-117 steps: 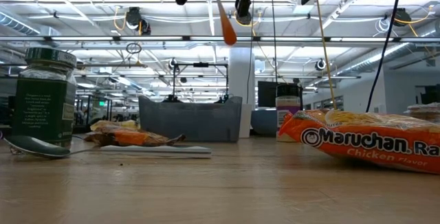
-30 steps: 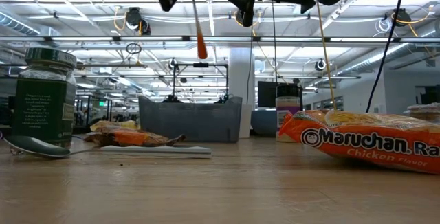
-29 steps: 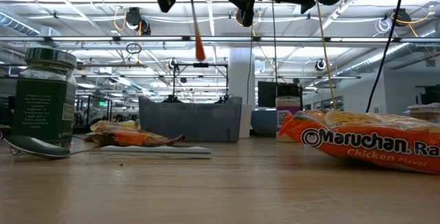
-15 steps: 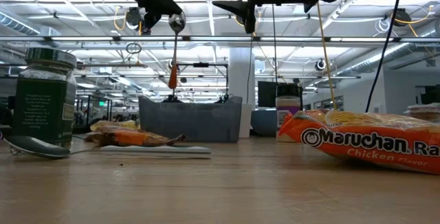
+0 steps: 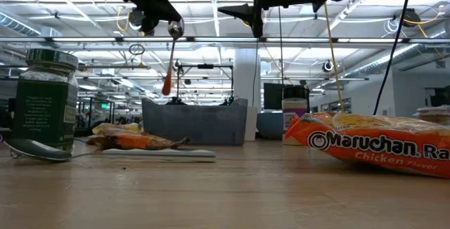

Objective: Pick & Place Food Item
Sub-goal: Put the orange spoon into the bottom black bin

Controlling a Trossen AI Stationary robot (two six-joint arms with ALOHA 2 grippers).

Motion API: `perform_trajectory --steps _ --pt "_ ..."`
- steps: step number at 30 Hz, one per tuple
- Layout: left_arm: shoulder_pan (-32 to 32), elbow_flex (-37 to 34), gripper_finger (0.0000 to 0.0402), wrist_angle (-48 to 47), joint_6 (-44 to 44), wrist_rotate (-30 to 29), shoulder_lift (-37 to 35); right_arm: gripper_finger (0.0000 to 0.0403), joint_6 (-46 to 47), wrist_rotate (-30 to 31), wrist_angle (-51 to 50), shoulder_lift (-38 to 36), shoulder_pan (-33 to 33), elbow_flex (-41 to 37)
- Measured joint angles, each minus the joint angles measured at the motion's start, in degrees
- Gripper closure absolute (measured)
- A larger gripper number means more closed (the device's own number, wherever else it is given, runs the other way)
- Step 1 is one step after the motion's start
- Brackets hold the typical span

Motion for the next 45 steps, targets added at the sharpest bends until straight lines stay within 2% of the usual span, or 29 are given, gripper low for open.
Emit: perform_trajectory --steps 3,6,11,16,19,23,25,28,33,45 --pt "-1.4 0.1 0.0393 -3.1 -0.1 0.0 0.0 0.0183 0.0 3.1 -0.9 0.0 -0.8 0.0" --pt "-3.4 2.8 0.0395 -8.8 0.5 -2.4 0.3 0.0186 0.1 3.1 -1.7 0.0 -2.4 0.0" --pt "-7.2 15.1 0.0390 -22.4 3.9 -8.2 5.7 0.0186 0.4 2.9 -4.7 0.0 -4.6 0.0" --pt "-10.5 27.4 0.0391 -30.4 8.4 -10.9 13.1 0.0184 -2.4 2.0 -4.8 0.0 -4.9 0.0" --pt "-11.7 32.7 0.0387 -29.7 9.9 -8.8 16.9 0.0187 -7.4 -1.3 -5.0 0.0 -3.4 0.0" --pt "-12.1 38.9 0.0395 -29.2 11.1 -4.5 20.7 0.0190 -13.0 -1.7 -6.6 0.0 -1.0 0.0" --pt "-12.1 41.5 0.0391 -29.2 11.1 -2.9 22.0 0.0190 -14.8 -1.4 -6.9 0.0 -0.4 0.0" --pt "-12.1 44.4 0.0386 -28.7 11.0 1.2 23.3 0.0190 -16.9 2.5 -7.8 0.0 0.3 0.0" --pt "-12.8 45.4 0.0394 -28.5 11.0 3.4 23.7 0.0190 -22.4 9.2 -7.6 0.0 1.0 0.0" --pt "-13.9 45.4 0.0384 -20.0 8.3 9.2 23.8 0.0191 -24.8 8.6 0.5 0.3 1.2 0.0"
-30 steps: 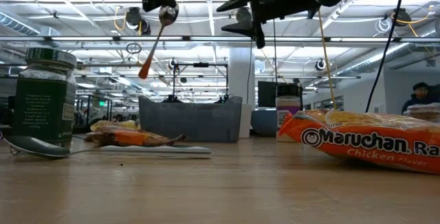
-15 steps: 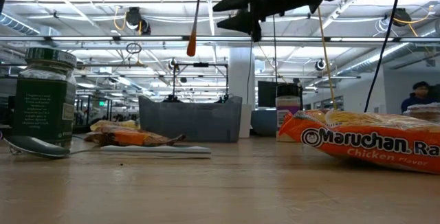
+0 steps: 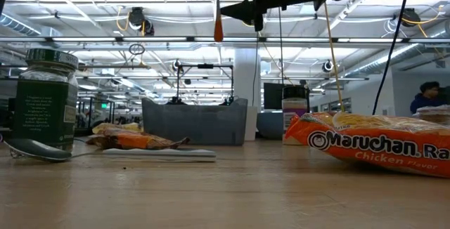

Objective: Pick & Place Food Item
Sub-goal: Put the orange spoon into the bottom black bin

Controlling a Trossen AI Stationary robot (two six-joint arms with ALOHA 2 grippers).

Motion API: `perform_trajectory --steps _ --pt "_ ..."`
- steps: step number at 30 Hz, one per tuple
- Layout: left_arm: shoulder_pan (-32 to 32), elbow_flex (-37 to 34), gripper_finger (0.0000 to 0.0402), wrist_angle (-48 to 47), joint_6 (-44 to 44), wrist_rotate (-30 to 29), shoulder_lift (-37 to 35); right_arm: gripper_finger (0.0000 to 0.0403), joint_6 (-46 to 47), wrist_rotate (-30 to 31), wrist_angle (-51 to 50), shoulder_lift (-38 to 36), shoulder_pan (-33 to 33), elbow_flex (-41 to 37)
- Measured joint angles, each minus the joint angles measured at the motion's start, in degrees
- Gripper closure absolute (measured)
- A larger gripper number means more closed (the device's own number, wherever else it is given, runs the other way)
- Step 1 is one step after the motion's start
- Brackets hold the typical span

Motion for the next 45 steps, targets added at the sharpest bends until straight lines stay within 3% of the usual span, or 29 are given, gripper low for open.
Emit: perform_trajectory --steps 11,19,26,35,45 --pt "0.0 0.0 0.0386 1.7 -0.9 1.2 0.0 0.0232 1.4 -3.1 -0.1 0.0 0.0 0.0" --pt "0.1 0.0 0.0382 1.6 -0.9 0.1 0.0 0.0297 1.6 -5.9 -1.0 0.0 0.0 0.0" --pt "0.1 -0.1 0.0393 1.6 -0.9 -0.4 0.0 0.0385 1.0 -6.0 -1.5 0.0 0.0 0.0" --pt "1.3 -0.1 0.0321 2.3 -0.4 -5.0 0.0 0.0400 2.7 -6.6 -1.4 0.1 0.1 0.0" --pt "6.6 -0.1 0.0228 4.8 -1.8 -4.4 -2.2 0.0402 3.6 -5.9 -1.4 0.1 0.0 0.0"
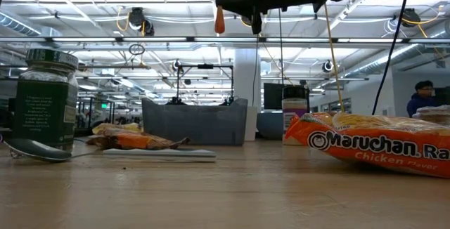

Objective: Pick & Place Food Item
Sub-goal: Put the orange spoon into the bottom black bin

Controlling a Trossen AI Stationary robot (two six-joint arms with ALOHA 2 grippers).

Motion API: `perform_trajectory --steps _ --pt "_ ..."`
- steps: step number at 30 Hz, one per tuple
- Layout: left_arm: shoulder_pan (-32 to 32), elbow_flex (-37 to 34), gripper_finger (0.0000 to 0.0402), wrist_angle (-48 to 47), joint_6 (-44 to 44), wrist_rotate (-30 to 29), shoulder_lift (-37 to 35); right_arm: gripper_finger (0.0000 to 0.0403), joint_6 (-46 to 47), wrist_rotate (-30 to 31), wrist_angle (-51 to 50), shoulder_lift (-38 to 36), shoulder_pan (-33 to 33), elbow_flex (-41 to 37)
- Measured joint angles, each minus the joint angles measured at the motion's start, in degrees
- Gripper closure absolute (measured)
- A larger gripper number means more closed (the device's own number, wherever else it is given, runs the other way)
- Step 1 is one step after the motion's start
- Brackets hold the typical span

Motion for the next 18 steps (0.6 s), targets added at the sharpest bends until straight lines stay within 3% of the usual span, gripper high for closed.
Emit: perform_trajectory --steps 6,18 --pt "4.7 0.0 0.0185 -2.4 -0.7 -0.2 -4.9 0.0402 2.1 -1.7 -1.0 -0.6 -0.9 0.2" --pt "8.2 -0.7 0.0172 -10.5 1.1 -0.1 -13.8 0.0402 -9.8 -4.8 -32.5 0.0 -5.1 20.3"
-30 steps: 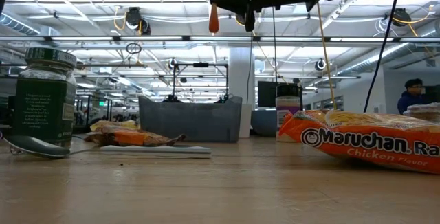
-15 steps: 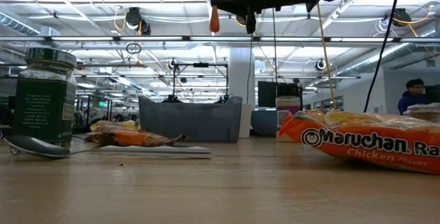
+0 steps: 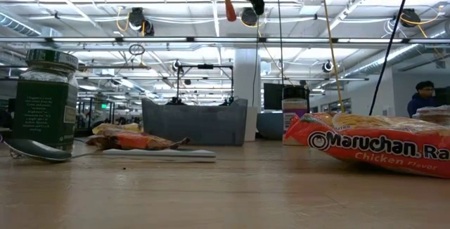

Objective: Pick & Place Food Item
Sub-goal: Put the orange spoon into the bottom black bin

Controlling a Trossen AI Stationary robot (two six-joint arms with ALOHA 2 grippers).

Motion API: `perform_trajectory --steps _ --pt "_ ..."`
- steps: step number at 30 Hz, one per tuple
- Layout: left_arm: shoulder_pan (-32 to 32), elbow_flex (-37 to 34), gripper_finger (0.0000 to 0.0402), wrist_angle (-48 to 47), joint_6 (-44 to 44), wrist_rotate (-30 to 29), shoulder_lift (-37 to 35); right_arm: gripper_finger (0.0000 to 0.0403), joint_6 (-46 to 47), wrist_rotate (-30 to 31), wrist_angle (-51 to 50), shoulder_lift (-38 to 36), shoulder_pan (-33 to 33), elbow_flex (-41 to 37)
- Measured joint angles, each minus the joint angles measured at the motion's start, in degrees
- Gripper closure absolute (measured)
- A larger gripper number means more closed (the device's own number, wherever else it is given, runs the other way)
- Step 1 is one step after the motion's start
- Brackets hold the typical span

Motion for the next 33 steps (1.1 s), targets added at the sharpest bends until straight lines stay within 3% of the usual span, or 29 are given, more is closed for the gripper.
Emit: perform_trajectory --steps 6,14,20,26,33 --pt "-0.1 -11.1 0.0172 3.8 -0.9 1.0 -5.9 0.0403 -0.5 -2.7 -7.0 1.6 -1.9 6.0" --pt "-0.1 -36.2 0.0172 28.9 -12.1 3.4 -17.2 0.0403 -0.3 -6.9 -11.9 7.5 -0.2 11.8" --pt "-0.2 -49.8 0.0172 40.0 -18.6 1.8 -24.8 0.0403 -3.1 -7.3 -20.7 14.3 1.9 17.5" --pt "-0.1 -57.0 0.0172 43.6 -21.6 -2.2 -32.8 0.0403 -7.2 -8.9 -30.0 21.1 3.6 24.3" --pt "-0.1 -58.8 0.0172 43.5 -23.3 -5.0 -39.3 0.0403 -10.5 -9.4 -34.8 26.2 5.1 27.7"
